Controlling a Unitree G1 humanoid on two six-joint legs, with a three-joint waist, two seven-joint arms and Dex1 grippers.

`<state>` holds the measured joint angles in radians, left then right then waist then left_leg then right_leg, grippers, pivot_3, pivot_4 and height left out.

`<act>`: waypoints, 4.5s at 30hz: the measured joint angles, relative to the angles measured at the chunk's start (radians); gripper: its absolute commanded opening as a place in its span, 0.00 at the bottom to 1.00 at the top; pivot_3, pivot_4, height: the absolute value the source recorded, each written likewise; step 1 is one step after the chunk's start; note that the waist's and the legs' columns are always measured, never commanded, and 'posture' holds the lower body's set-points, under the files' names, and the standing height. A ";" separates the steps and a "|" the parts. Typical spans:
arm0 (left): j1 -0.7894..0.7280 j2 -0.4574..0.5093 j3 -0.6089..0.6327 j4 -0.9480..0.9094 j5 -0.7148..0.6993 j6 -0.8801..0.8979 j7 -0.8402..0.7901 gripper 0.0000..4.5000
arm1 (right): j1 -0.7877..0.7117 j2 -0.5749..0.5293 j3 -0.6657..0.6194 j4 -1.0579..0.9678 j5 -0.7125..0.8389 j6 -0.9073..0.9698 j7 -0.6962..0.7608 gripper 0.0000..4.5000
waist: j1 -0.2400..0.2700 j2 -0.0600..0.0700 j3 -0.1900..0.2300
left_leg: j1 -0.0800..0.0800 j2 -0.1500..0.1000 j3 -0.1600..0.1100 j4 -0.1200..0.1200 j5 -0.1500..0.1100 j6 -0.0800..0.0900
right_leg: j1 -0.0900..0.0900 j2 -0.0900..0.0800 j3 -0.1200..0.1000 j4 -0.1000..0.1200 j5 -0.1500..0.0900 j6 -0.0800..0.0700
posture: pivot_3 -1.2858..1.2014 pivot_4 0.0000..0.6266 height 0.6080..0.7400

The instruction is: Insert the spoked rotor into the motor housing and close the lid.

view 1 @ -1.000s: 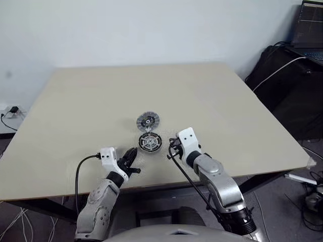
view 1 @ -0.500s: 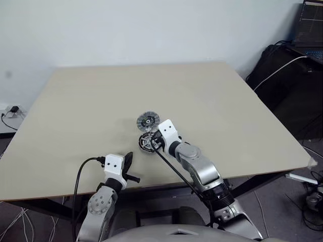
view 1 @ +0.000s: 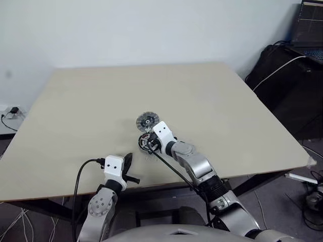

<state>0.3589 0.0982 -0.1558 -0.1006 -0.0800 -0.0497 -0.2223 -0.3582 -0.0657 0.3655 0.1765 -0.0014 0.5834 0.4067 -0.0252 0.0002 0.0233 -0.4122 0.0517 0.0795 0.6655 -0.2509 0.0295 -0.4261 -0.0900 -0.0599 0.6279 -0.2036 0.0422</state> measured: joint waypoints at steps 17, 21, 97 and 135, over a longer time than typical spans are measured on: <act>-0.023 -0.016 -0.012 0.030 0.001 -0.007 0.002 0.00 | -0.160 -0.345 0.275 -0.216 -0.081 0.114 0.385 0.49 | 0.003 0.000 0.000 | 0.000 0.000 0.000 0.001 0.001 0.002 | 0.000 0.000 -0.001 0.000 0.000 0.000 | 0.52 0.00 1.00; -0.022 -0.019 -0.012 0.043 0.001 -0.009 0.004 0.00 | -0.193 -0.335 0.301 -0.176 -0.102 0.093 0.419 0.49 | 0.005 0.000 0.000 | 0.000 0.000 0.000 0.001 0.001 0.002 | 0.000 0.000 -0.001 0.000 0.000 0.000 | 0.52 0.00 1.00; -0.025 -0.060 -0.015 0.104 0.000 -0.029 0.004 0.00 | -0.010 -0.406 0.297 -0.445 -0.152 0.251 0.315 0.36 | 0.014 0.000 -0.006 | -0.001 0.000 -0.001 0.003 0.000 0.001 | 0.001 -0.001 -0.003 0.000 0.001 -0.001 | 0.52 0.00 1.00; -0.027 -0.078 -0.013 0.109 -0.001 -0.028 0.016 0.00 | -0.121 -0.403 0.335 -0.215 -0.236 0.084 0.439 0.02 | 0.016 0.001 -0.008 | 0.000 0.000 -0.001 0.003 0.000 0.001 | 0.002 -0.001 -0.003 0.001 0.001 -0.001 | 0.52 0.00 1.00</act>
<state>0.3319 0.0200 -0.1683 0.0081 -0.0812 -0.0775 -0.2061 -0.4797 -0.4685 0.7009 -0.0388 -0.2378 0.6677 0.8453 -0.0092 0.0016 0.0156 -0.4120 0.0513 0.0782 0.6687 -0.2507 0.0300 -0.4243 -0.0909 -0.0630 0.6285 -0.2028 0.0413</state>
